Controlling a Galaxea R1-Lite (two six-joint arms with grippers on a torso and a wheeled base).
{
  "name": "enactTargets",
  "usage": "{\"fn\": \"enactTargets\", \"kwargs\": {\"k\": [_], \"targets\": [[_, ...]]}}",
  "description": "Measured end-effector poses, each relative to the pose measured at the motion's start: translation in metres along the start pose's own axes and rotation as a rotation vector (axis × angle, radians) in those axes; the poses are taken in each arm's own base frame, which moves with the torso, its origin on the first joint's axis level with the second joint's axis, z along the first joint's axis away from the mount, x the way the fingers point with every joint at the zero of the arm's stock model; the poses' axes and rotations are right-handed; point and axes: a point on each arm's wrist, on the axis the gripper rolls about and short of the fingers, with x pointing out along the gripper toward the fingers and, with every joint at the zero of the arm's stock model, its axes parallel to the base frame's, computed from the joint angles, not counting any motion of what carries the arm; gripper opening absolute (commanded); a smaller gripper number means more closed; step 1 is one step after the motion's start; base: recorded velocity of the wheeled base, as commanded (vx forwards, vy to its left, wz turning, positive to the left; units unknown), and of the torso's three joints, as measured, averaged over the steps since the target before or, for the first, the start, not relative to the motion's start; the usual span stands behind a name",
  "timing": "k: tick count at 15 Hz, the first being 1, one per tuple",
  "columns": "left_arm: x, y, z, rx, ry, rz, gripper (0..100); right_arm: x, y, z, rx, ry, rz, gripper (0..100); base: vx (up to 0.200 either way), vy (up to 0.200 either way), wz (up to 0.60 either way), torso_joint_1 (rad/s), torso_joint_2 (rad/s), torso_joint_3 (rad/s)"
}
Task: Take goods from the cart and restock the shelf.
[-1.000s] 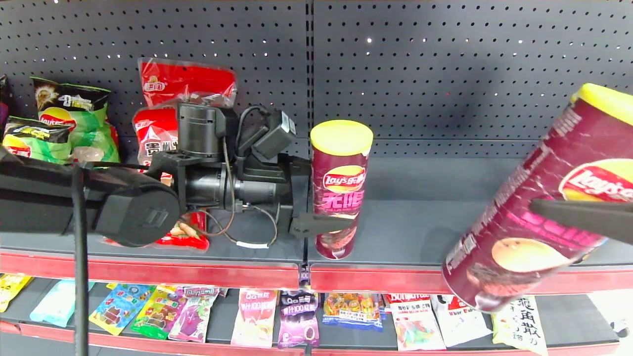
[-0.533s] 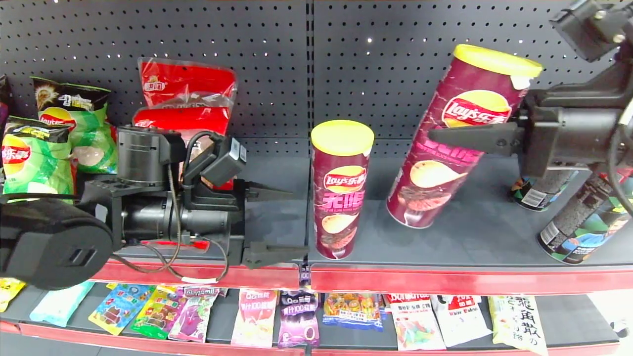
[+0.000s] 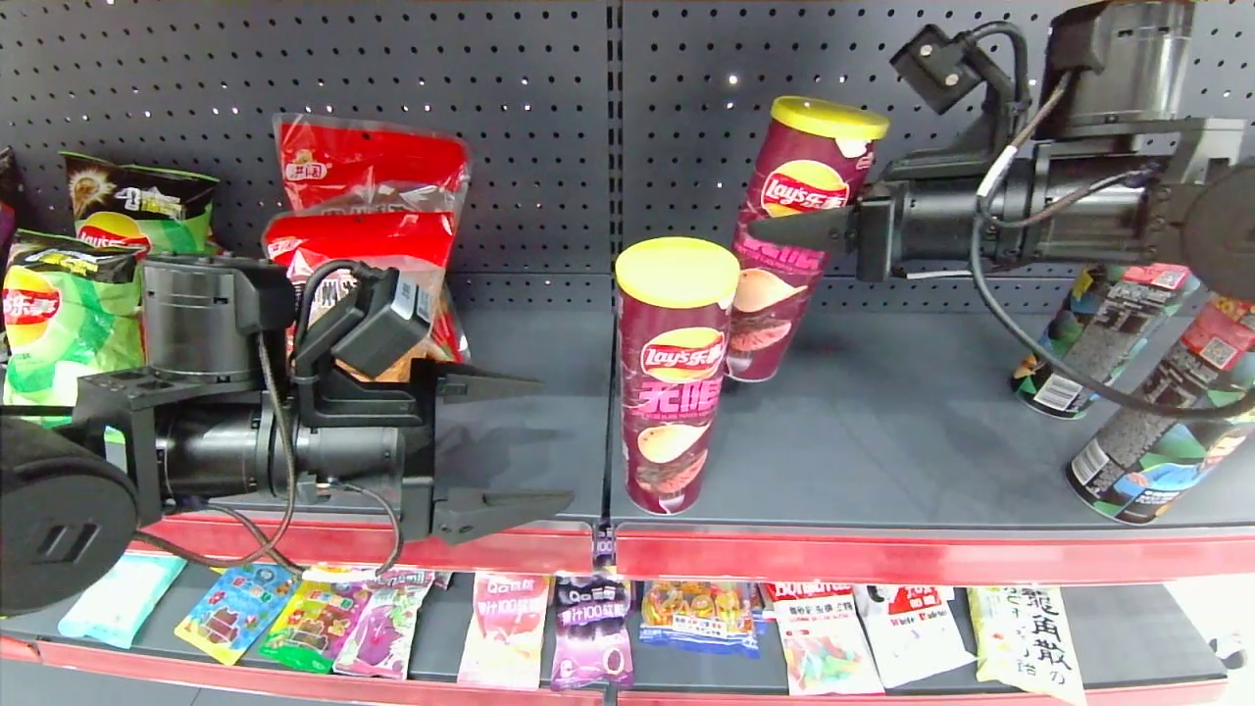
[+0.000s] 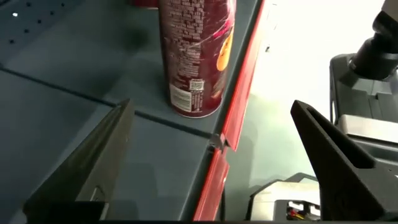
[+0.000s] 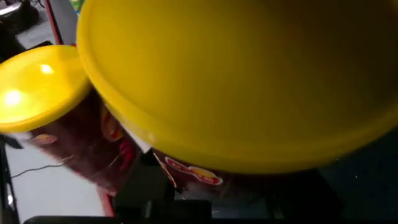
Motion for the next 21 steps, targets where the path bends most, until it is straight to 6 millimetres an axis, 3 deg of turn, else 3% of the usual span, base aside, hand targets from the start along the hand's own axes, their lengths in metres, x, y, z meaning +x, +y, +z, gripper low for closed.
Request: {"fn": "enactTargets", "kwargs": {"k": [4, 7, 18, 19, 21], "targets": [[-0.008, -0.001, 0.0, -0.009, -0.002, 0.024, 100, 0.039, -0.022, -0.004, -0.028, -0.01, 0.006, 0, 0.0, 0.0, 0.0, 0.0, 0.0, 0.0], [-0.012, -0.002, 0.004, -0.029, -0.004, 0.055, 100, 0.058, -0.026, -0.017, -0.012, 0.021, 0.025, 0, 0.0, 0.0, 0.0, 0.0, 0.0, 0.0], [-0.016, -0.006, 0.008, -0.021, -0.013, 0.071, 100, 0.092, -0.022, -0.029, -0.04, 0.025, 0.07, 0, 0.0, 0.0, 0.0, 0.0, 0.0, 0.0], [-0.017, -0.006, 0.009, -0.019, -0.015, 0.072, 100, 0.093, -0.022, -0.03, -0.04, 0.027, 0.073, 100, 0.0, 0.0, 0.0, 0.0, 0.0, 0.0], [-0.017, -0.007, 0.009, -0.019, -0.016, 0.073, 100, 0.095, -0.022, -0.032, -0.038, 0.031, 0.075, 100, 0.0, 0.0, 0.0, 0.0, 0.0, 0.0]]}}
